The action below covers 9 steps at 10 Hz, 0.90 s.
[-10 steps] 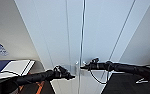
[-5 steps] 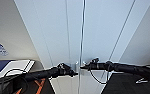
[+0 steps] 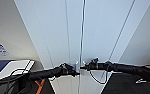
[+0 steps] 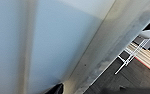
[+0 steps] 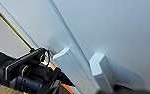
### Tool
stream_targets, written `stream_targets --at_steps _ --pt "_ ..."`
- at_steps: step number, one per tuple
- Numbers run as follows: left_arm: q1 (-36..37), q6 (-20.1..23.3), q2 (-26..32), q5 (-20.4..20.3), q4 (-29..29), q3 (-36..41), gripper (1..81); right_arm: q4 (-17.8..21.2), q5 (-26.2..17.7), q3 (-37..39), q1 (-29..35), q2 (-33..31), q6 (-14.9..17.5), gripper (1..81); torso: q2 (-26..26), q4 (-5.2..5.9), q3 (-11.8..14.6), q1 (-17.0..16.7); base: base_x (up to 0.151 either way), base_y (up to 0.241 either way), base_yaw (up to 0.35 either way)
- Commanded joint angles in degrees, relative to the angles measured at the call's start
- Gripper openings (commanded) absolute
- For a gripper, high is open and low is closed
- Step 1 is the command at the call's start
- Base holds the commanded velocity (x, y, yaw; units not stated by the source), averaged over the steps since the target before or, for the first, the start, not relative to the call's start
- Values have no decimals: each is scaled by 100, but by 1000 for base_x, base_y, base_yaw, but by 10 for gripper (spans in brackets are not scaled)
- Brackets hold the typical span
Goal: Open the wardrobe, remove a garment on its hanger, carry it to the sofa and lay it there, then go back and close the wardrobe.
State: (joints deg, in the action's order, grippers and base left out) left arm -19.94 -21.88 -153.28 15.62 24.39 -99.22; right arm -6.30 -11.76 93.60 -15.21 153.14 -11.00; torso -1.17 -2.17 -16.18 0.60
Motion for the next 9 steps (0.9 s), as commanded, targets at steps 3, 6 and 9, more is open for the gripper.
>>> stream_targets --at_steps 3,6,9 --pt "917 17 -554 -85 39 -282 811 24 201 -212 760 325 10 811 0 0 0 0 0 0 0" --pt "926 -27 -783 -120 30 -344 811 59 332 -185 743 316 1 811 0 0 0 0 0 0 0" --pt "970 -255 -555 -383 39 138 811 67 403 -325 699 334 1 811 0 0 0 -2 0 0 0"
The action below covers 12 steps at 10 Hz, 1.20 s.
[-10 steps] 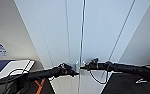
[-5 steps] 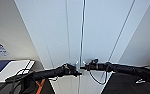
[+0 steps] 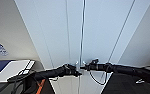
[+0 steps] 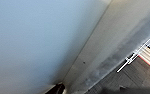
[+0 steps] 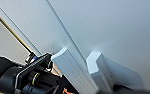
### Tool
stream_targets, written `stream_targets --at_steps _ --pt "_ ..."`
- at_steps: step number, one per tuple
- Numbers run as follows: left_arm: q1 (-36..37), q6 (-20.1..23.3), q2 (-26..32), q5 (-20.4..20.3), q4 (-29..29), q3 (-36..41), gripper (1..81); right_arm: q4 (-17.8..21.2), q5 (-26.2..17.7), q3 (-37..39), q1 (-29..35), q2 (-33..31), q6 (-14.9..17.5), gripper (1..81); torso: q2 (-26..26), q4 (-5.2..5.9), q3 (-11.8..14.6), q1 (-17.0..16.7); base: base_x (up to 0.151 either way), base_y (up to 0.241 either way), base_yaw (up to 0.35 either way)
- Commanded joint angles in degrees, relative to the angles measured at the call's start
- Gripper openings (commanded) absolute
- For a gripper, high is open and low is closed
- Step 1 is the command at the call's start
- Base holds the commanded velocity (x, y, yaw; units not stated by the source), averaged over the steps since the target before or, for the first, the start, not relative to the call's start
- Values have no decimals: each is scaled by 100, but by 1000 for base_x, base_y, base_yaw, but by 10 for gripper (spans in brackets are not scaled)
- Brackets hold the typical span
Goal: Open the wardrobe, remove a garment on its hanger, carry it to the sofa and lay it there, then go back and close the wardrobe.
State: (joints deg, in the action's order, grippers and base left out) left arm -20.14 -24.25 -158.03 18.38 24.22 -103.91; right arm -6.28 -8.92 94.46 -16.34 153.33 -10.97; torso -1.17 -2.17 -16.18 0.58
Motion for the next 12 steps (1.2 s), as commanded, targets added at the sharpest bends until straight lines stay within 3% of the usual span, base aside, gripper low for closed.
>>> stream_targets --at_steps 1,7,12 --pt "1025 -71 -54 -678 56 758 811 65 119 -439 785 315 -1 811 0 0 0 0 0 0 0" --pt "1025 -142 218 -828 56 1364 811 48 128 -430 529 666 -1 811 0 -2 0 2 0 0 0" --pt "902 -142 341 -810 100 1979 811 39 242 -1000 301 253 7 811 0 -7 0 4 0 0 0"
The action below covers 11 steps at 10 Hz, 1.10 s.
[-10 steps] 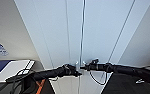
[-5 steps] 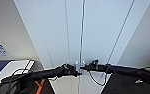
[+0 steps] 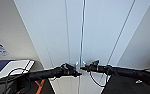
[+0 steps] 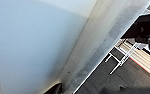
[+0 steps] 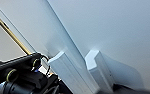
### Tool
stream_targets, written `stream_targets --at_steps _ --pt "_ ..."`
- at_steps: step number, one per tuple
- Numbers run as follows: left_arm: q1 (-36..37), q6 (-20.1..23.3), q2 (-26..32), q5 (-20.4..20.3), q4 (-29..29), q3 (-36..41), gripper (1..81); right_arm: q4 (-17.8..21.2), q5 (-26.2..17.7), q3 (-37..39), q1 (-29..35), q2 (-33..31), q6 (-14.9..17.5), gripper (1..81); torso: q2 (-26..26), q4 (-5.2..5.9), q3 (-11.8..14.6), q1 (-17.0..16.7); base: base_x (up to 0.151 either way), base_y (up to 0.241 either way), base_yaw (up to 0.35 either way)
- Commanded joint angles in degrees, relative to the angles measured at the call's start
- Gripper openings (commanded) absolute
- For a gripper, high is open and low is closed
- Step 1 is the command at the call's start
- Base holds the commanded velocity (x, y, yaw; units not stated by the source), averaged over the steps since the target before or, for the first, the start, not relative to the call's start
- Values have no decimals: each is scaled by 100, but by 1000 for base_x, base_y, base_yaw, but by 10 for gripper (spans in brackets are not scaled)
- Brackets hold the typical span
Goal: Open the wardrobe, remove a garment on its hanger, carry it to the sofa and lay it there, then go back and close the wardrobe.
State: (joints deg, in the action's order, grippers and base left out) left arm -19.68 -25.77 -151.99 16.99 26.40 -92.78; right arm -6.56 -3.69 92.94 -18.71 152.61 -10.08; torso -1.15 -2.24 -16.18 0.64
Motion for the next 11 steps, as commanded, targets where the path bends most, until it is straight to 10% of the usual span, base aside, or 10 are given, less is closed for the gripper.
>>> stream_targets --at_steps 1,11 --pt "768 11 -210 -662 -109 1006 811 67 -272 -1015 530 203 -82 811 0 0 0 0 0 0 0" --pt "381 28 520 -671 -65 2167 811 32 -228 -1710 205 -35 -82 811 7 0 0 11 0 0 0"
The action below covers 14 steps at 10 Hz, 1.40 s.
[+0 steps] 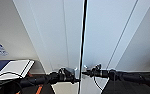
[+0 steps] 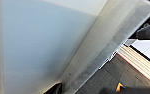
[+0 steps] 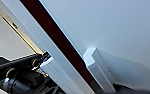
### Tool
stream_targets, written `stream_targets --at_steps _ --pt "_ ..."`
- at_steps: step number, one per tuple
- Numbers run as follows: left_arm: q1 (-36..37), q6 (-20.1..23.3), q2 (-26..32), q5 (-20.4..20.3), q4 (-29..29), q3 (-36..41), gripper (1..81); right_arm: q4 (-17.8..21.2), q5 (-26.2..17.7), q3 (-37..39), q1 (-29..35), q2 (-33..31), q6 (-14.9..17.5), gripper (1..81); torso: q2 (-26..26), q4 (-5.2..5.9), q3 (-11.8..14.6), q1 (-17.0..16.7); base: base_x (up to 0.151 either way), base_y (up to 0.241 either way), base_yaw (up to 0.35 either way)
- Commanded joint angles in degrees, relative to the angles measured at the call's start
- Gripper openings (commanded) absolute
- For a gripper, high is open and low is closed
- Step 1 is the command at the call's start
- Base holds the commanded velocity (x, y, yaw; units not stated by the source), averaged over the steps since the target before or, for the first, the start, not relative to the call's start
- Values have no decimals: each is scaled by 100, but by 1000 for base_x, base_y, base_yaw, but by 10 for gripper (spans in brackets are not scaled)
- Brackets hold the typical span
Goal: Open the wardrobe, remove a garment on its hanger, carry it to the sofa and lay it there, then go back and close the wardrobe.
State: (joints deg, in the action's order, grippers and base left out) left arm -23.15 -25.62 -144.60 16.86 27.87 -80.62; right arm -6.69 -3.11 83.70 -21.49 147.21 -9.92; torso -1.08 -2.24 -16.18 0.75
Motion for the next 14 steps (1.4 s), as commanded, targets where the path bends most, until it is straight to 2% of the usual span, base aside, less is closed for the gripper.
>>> stream_targets --at_steps 1,8,14 --pt "728 13 -149 -658 -212 1038 811 45 -287 -847 430 496 -98 811 0 0 0 0 0 0 0" --pt "438 22 177 -666 -89 1382 811 36 -304 -1401 202 48 -54 811 0 0 0 2 0 0 0" --pt "315 14 757 -675 -27 1988 811 -25 -313 -1867 9 -418 -18 811 0 0 0 2 0 0 0"
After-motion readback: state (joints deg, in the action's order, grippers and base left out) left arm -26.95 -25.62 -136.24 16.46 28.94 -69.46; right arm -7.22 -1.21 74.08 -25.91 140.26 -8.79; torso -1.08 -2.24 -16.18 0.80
